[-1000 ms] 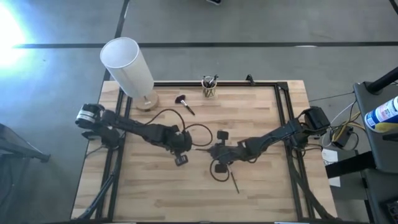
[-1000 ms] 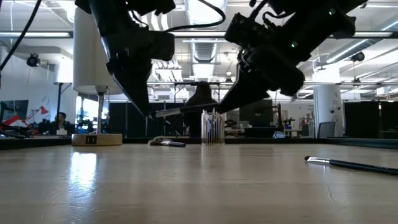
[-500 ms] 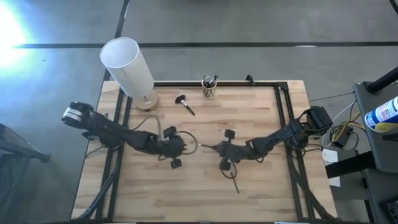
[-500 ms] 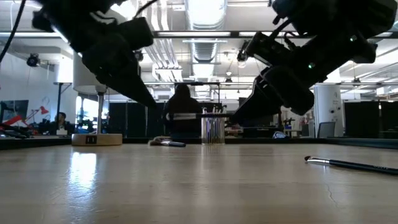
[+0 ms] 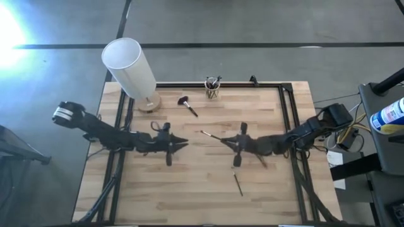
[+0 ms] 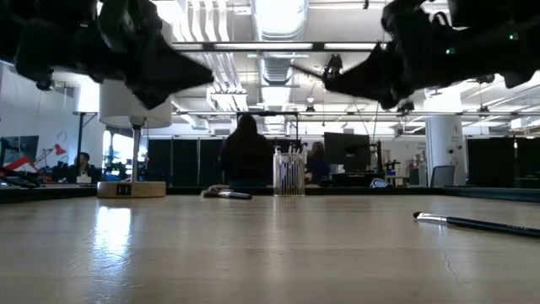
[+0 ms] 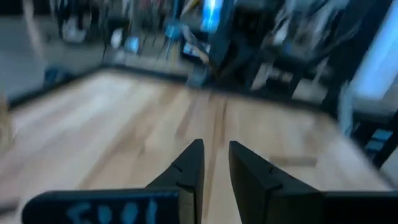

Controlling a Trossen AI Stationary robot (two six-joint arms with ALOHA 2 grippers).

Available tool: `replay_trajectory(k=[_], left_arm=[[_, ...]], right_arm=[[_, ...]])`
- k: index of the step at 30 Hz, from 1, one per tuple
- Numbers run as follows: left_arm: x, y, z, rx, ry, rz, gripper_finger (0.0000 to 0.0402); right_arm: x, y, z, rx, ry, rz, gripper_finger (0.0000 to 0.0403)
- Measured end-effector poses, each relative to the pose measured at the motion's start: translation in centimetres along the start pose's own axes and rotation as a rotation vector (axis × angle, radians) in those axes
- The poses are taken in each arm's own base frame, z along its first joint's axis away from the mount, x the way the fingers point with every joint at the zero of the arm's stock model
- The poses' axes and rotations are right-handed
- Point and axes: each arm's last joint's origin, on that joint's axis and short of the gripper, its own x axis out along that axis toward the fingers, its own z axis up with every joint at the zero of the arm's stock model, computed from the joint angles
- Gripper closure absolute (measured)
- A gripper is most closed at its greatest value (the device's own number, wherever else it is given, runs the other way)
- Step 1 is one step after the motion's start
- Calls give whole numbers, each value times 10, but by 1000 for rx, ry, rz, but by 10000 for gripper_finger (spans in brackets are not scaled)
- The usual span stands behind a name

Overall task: Put items in baskets/containers
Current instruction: Put the powder brush into the gold container

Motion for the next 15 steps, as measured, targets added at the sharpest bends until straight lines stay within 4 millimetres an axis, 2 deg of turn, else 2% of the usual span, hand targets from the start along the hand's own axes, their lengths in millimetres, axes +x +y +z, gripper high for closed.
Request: replay_trajectory(k=[6,13,15], left_arm=[[11,-3,15,3,-236,-154,335],[46,-9,29,51,-316,-228,335],[54,-14,35,76,-345,-245,335]], right_arm=[[5,-8,8,103,-215,153,384],[30,3,19,72,-268,202,384],[32,4,20,68,-267,203,384]])
